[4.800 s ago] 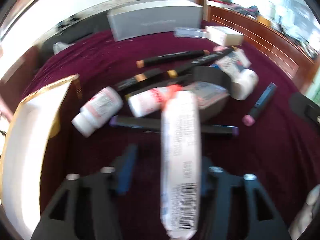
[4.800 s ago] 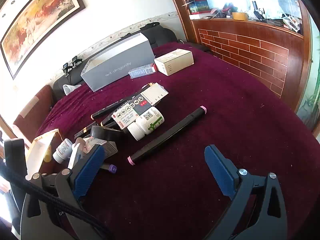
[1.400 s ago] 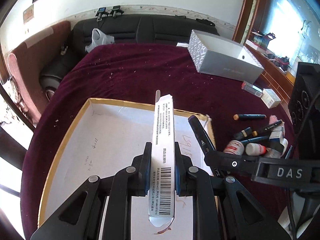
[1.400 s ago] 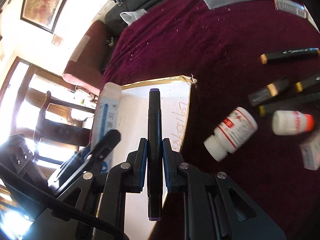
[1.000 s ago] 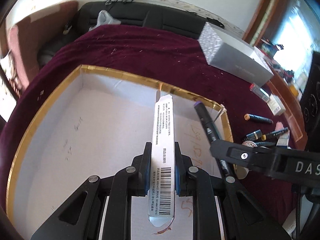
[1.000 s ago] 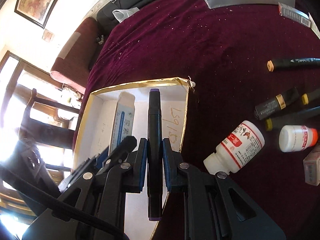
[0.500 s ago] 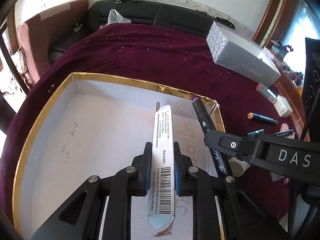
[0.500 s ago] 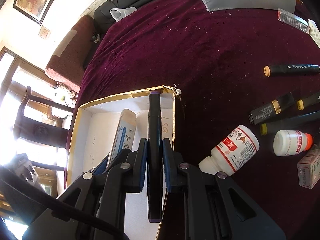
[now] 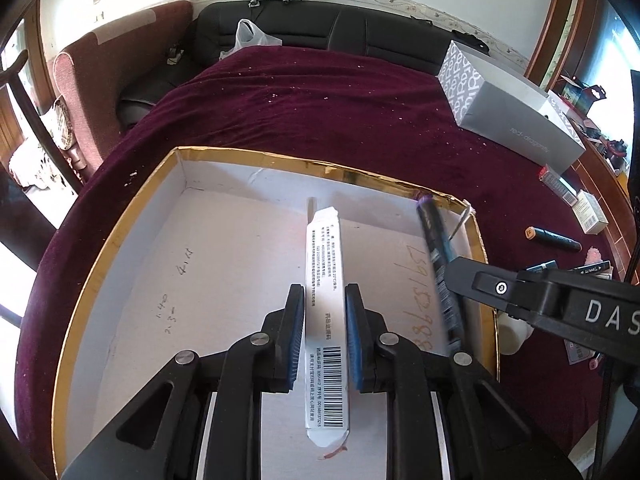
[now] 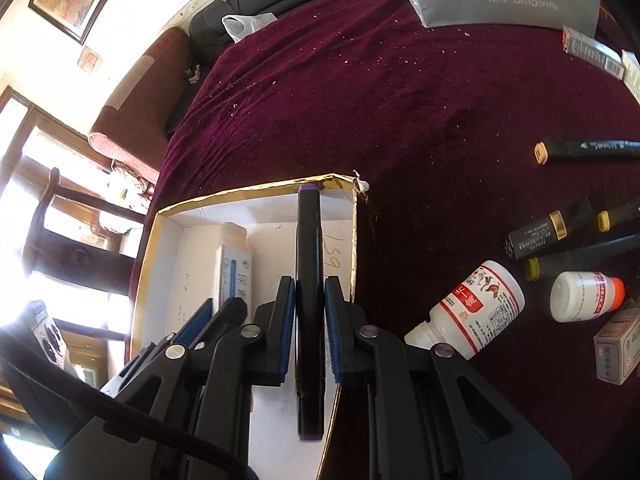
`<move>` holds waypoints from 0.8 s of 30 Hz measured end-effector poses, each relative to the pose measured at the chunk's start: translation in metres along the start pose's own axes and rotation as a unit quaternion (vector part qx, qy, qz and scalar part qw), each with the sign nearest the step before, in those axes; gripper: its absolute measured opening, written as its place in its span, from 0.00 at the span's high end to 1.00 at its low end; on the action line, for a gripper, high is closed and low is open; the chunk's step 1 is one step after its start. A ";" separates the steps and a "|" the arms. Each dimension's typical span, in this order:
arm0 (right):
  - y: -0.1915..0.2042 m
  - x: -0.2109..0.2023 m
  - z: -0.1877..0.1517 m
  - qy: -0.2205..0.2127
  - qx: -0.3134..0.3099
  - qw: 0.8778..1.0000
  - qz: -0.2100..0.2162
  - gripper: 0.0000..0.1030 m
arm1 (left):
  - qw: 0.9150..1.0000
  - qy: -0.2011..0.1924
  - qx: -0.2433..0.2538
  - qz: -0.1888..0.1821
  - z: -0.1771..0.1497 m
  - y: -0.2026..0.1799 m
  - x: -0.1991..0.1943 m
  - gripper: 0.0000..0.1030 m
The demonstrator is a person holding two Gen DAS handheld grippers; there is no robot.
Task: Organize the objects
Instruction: 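Carry the tube and marker into the white tray and open both grippers, then grasp the white medicine bottle with the left gripper while the right grasps a small box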
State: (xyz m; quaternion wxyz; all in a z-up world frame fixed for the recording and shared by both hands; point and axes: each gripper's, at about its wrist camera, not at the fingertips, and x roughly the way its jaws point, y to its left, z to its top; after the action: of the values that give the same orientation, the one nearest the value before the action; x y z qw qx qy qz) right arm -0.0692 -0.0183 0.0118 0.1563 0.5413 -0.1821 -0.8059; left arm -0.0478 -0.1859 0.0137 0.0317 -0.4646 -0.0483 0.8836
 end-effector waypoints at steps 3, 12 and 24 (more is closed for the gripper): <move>0.007 0.002 0.000 -0.001 -0.017 1.000 -0.014 0.87 | 1.000 -0.001 -0.001 -0.005 0.000 0.004 -0.002 0.74; 0.017 -0.003 -0.007 -0.018 -0.039 0.999 -0.011 0.77 | 1.000 -0.018 0.009 -0.005 -0.003 0.007 -0.024 0.65; -0.002 -0.063 -0.032 -0.081 -0.053 0.995 0.000 0.55 | 0.998 -0.053 0.038 -0.011 -0.017 -0.020 -0.073 0.56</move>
State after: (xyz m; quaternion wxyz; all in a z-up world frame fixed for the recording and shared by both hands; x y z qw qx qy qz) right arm -0.0168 0.0081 0.0508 0.1694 0.4649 -0.1508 -0.8558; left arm 0.0075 -0.1727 0.0664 0.0562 -0.4152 -0.0214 0.9077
